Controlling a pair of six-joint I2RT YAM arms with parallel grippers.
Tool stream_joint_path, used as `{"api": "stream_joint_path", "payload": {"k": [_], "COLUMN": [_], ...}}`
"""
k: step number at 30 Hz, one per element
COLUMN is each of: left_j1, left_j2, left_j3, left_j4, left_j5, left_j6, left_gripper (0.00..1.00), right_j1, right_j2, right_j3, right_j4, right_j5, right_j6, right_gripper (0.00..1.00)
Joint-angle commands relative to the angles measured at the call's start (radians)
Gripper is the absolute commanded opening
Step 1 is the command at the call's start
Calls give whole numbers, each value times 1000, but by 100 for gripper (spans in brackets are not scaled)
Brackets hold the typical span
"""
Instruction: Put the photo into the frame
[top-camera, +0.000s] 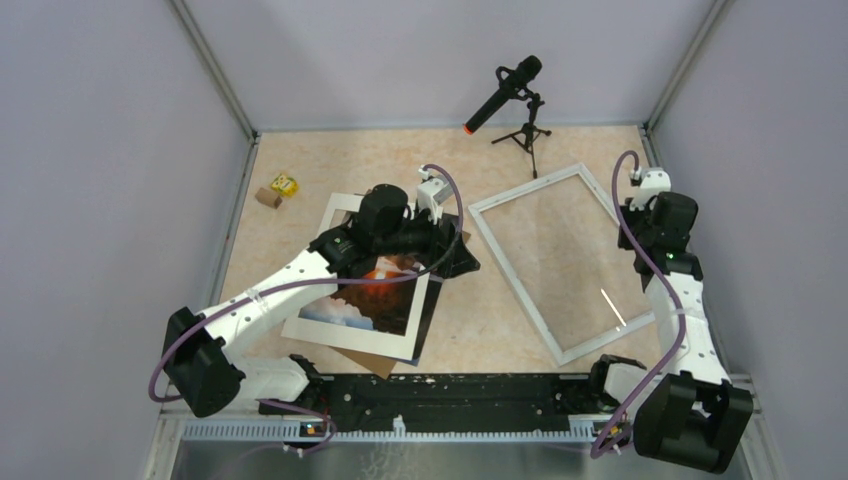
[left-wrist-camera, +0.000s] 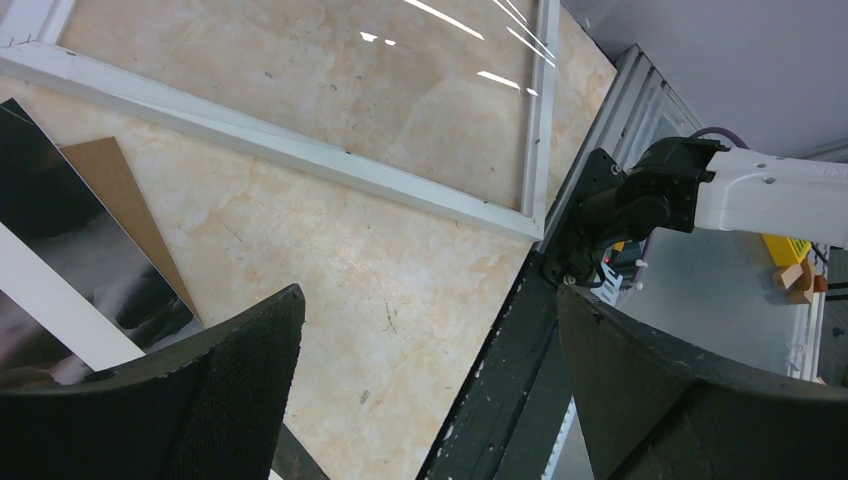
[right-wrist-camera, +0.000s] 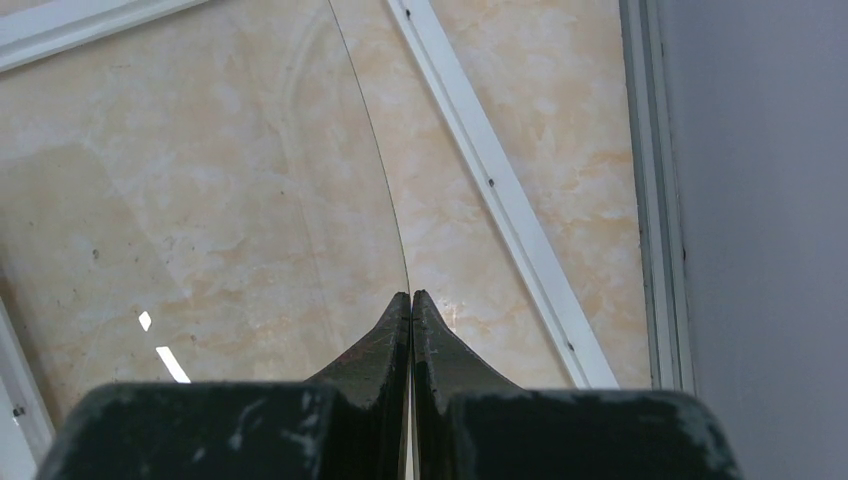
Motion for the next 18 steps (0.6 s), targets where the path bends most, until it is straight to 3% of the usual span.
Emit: {"api": "stream_joint_path", "payload": {"k": [1,18], "left_j1": [-4,-4], "left_j2": [-3,0], "left_j3": [29,29], "left_j4": [21,21], "left_j5": [9,13], "left_j6": [11,13], "left_gripper": [99,98], "right_j1": [-11,-13], "right_j2": [-36,-27], "right_j3": [15,19], "right_j4": [98,121], "right_j5": [-24,12], "right_j6": [36,82], "right_gripper": [0,0]}}
